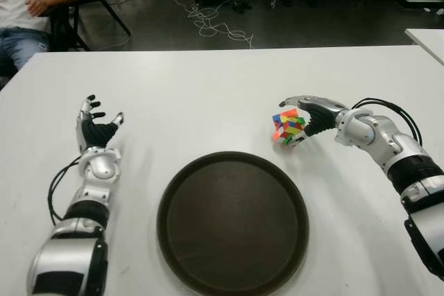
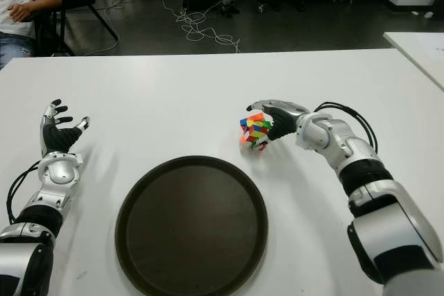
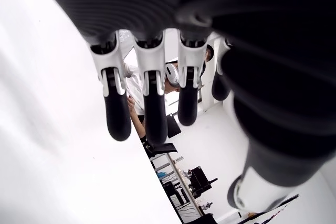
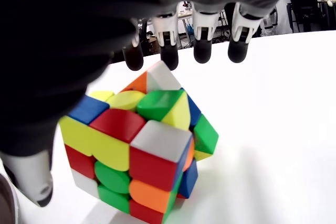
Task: Pick up the Rubik's Cube and put it in the plate
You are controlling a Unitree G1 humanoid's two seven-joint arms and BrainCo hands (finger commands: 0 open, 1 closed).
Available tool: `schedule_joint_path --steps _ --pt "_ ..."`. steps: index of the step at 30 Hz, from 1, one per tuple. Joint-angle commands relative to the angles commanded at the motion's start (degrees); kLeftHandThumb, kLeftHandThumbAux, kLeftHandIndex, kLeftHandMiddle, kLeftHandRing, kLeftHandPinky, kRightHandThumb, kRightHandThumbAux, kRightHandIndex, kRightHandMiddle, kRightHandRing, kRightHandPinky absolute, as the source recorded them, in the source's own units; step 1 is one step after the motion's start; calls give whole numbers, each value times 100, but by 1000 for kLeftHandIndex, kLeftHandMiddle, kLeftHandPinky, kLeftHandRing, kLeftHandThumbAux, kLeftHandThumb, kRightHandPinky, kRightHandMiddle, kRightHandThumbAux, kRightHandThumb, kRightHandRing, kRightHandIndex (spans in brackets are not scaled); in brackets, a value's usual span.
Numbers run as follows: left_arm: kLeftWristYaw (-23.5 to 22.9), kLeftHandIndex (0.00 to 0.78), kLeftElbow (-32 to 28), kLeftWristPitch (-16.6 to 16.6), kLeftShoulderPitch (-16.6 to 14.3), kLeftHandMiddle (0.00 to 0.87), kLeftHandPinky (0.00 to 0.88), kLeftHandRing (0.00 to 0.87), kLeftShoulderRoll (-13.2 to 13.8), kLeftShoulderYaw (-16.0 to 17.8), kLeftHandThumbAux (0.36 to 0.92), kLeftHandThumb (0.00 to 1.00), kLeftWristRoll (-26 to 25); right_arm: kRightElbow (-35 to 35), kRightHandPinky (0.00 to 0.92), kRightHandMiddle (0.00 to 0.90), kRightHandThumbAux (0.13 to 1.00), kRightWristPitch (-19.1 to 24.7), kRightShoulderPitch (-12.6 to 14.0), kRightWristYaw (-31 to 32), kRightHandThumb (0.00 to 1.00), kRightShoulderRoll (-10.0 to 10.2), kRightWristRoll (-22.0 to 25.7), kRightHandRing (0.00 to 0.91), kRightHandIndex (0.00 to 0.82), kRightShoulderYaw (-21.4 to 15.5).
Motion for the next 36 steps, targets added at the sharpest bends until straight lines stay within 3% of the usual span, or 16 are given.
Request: schedule_joint_path --steps 13,18,25,30,36 --pt "9 130 5 -42 8 223 391 283 -14 33 775 128 -30 16 0 0 672 0 -37 47 0 31 -36 0 0 54" --pt "23 128 -7 -37 10 239 460 317 -22 29 782 113 -18 82 0 0 682 -53 -64 66 0 71 -23 0 0 64" --pt "-20 141 -51 -29 25 239 435 310 -21 21 767 109 -21 96 0 0 679 -72 -58 47 0 134 -6 0 0 45" --pt "10 136 -66 35 22 229 495 326 -7 -18 761 106 32 71 0 0 686 -13 -59 78 0 168 -23 0 0 56" --pt "-17 129 -90 94 23 235 464 327 -10 -24 759 98 23 70 0 0 681 34 -59 98 0 176 -52 0 0 75"
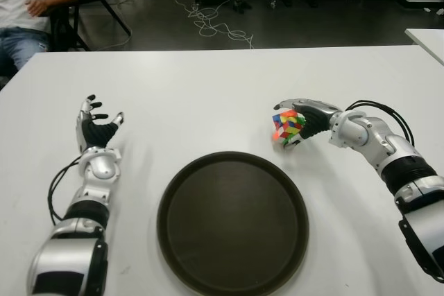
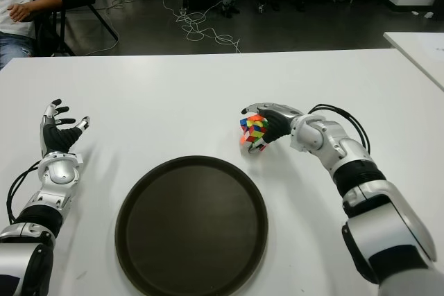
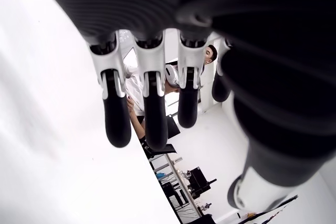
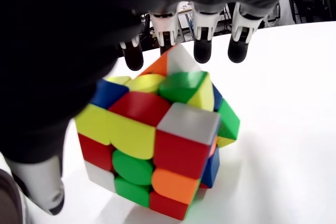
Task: Pick up the Rubik's Cube and put it in the plate
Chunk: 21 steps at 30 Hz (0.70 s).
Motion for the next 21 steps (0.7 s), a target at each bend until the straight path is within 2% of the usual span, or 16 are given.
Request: schedule_joint_path --steps 3,7,12,15,21 --pt "-18 125 -7 -15 5 233 447 317 -1 3 758 100 -13 7 0 0 679 12 8 -44 0 7 -18 0 0 9" --pt "-43 120 -4 -38 6 243 489 333 -4 16 772 105 -36 21 0 0 678 13 24 -111 0 15 -24 0 0 10" --pt "-28 123 26 -64 -3 228 418 298 -7 37 759 128 -50 109 0 0 681 29 28 -169 0 36 -36 0 0 20" --pt "-2 122 34 -96 4 218 385 278 0 37 775 130 -37 131 0 0 678 28 49 -177 0 50 -17 0 0 4" --pt "-5 122 38 -97 4 233 410 300 0 49 785 136 -46 211 0 0 667 -43 65 -224 0 79 25 0 0 -21"
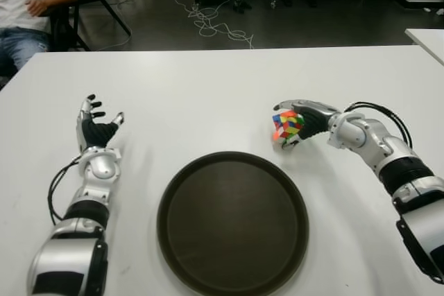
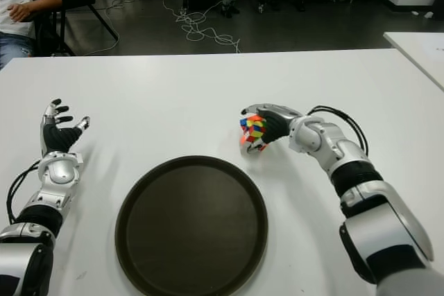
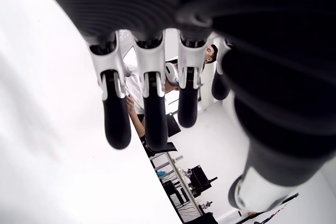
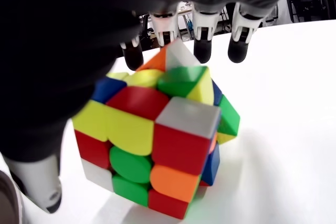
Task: Pick up the Rubik's Cube and put it in the plate
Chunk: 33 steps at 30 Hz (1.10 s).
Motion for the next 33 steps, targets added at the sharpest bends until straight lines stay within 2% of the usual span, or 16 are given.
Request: schedule_joint_path --steps 9,21,25,29,33 --pt "3 130 -1 -8 5 214 379 269 10 -8 769 143 23 149 0 0 668 -112 2 -96 0 27 12 0 0 -1" --pt "-22 129 -16 18 4 226 403 290 0 13 786 162 -8 136 0 0 646 -23 -18 103 0 2 20 0 0 21" --pt "-40 129 -31 15 10 248 422 319 -7 27 784 141 -25 148 0 0 645 -20 -9 125 0 5 21 0 0 15" --pt "-48 127 -42 6 19 232 411 299 -14 43 765 137 -45 195 0 0 642 41 -2 76 0 31 -38 0 0 51" --pt "-27 127 -36 -7 20 215 390 273 -13 42 769 142 -36 185 0 0 645 77 -13 93 0 36 -66 0 0 85"
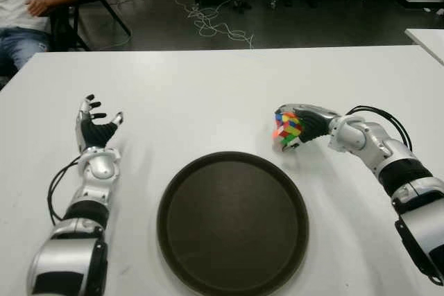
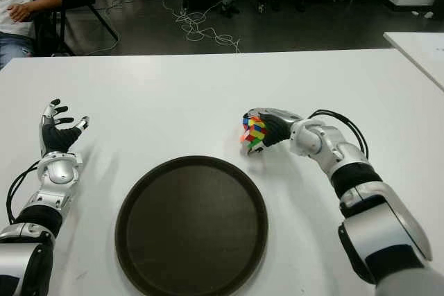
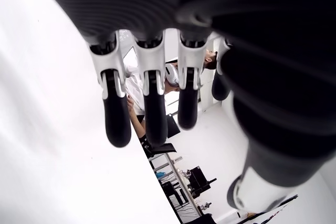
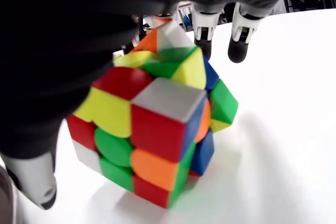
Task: Pick up the Rubik's Cube and put it in the plate
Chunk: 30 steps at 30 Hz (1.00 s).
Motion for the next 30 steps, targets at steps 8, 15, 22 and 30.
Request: schedule_joint_path --steps 8,15,22,30 --pt "73 127 38 -12 -4 217 395 280 36 -68 787 129 104 10 0 0 661 -84 36 -71 0 15 68 0 0 -27" --pt "94 131 38 -37 0 218 401 280 38 -82 793 151 116 139 0 0 625 -65 13 -127 0 47 34 0 0 4" --pt "70 138 40 -46 -2 233 407 293 28 -61 785 145 80 144 0 0 630 -120 15 -177 0 49 44 0 0 5" --pt "56 128 33 18 -12 221 405 285 33 -83 773 118 99 90 0 0 638 -164 34 -121 0 35 74 0 0 6"
